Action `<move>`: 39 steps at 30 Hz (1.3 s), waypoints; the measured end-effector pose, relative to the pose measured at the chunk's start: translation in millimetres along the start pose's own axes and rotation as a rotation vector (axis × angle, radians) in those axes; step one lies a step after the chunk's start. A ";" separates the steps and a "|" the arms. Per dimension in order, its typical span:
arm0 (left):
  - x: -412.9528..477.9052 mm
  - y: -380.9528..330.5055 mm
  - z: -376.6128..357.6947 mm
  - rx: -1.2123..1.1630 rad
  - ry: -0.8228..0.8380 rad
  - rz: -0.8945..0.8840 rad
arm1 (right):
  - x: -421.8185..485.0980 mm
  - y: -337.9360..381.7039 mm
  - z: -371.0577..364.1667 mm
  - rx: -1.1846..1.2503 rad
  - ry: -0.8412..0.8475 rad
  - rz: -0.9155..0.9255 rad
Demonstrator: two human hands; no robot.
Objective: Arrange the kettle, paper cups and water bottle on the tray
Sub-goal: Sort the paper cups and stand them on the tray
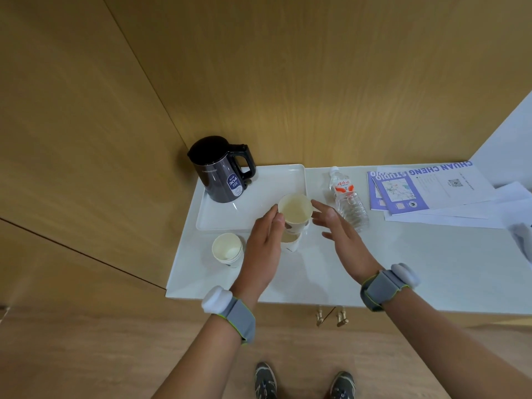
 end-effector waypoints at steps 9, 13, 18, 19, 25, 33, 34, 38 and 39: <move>14.5 15.1 7.5 -0.004 -0.034 0.074 | 16.2 -10.8 -14.0 -0.040 0.062 -0.052; 15.9 22.4 6.9 -0.001 -0.025 0.113 | 18.7 -19.2 -17.1 -0.045 0.071 -0.079; 16.7 30.7 3.3 0.035 -0.010 0.137 | 22.1 -27.8 -20.5 -0.049 0.070 -0.105; 16.7 31.6 3.0 0.045 -0.016 0.136 | 21.7 -29.0 -21.2 -0.049 0.071 -0.111; 19.5 38.6 -1.5 0.166 -0.014 0.140 | 22.1 -36.7 -26.8 -0.057 0.071 -0.151; 26.3 55.2 -3.1 0.260 0.081 0.202 | 26.2 -45.0 -29.9 -0.110 0.113 -0.194; 27.0 56.1 -3.8 0.264 0.088 0.219 | 26.3 -46.3 -29.9 -0.116 0.118 -0.203; 26.7 55.4 -5.4 0.294 0.131 0.228 | 27.5 -50.8 -31.4 -0.126 0.140 -0.219; 25.9 53.1 -5.4 0.250 0.122 0.240 | 27.6 -51.6 -31.4 -0.118 0.138 -0.217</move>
Point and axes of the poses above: each hand's wrist, its own x-axis towards the middle knuckle, its own z-axis out of the back of the hand, y = z × x, the point moved 1 cm from there along x, towards the middle knuckle, and after that the axes turned 9 degrees about -x, right-handed, at the moved point
